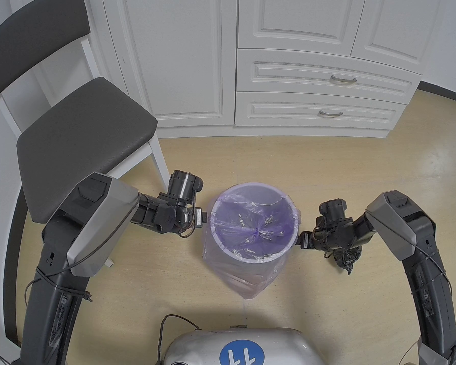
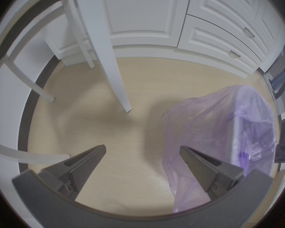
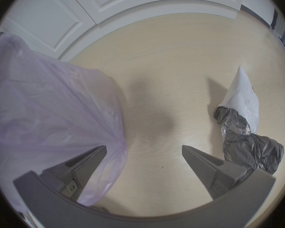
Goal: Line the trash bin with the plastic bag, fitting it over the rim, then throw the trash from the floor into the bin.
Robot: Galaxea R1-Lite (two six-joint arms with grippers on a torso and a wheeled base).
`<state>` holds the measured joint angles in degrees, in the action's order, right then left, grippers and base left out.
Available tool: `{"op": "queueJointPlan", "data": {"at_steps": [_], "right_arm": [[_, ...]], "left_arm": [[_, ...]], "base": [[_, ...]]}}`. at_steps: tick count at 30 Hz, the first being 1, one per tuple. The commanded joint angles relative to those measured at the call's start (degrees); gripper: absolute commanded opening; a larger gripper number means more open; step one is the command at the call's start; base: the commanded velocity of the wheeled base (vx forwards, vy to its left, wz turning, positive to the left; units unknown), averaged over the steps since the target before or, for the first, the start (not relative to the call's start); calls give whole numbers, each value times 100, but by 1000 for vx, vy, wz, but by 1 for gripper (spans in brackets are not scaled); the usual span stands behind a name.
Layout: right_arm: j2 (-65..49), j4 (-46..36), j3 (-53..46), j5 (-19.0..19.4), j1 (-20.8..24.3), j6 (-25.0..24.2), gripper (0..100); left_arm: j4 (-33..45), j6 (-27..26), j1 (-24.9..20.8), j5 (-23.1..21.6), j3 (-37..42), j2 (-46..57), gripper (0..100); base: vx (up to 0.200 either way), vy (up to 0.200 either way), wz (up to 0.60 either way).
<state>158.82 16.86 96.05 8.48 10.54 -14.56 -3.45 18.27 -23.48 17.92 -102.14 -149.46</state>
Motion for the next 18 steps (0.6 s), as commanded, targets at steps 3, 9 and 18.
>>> {"op": "queueJointPlan", "data": {"at_steps": [3,9,18], "right_arm": [[-686,546,-948,514,-369,251,100],[-730,538,-1053,523,-448,225,100],[-774,538,-1124,549,-483,216,100]], "left_arm": [[20,-324,-289,212,318,857,100],[2,-650,-746,221,274,989,100],[-7,-1142,-1300,212,37,813,100]], "base": [[0,0,0],[0,0,0],[0,0,0]]}}
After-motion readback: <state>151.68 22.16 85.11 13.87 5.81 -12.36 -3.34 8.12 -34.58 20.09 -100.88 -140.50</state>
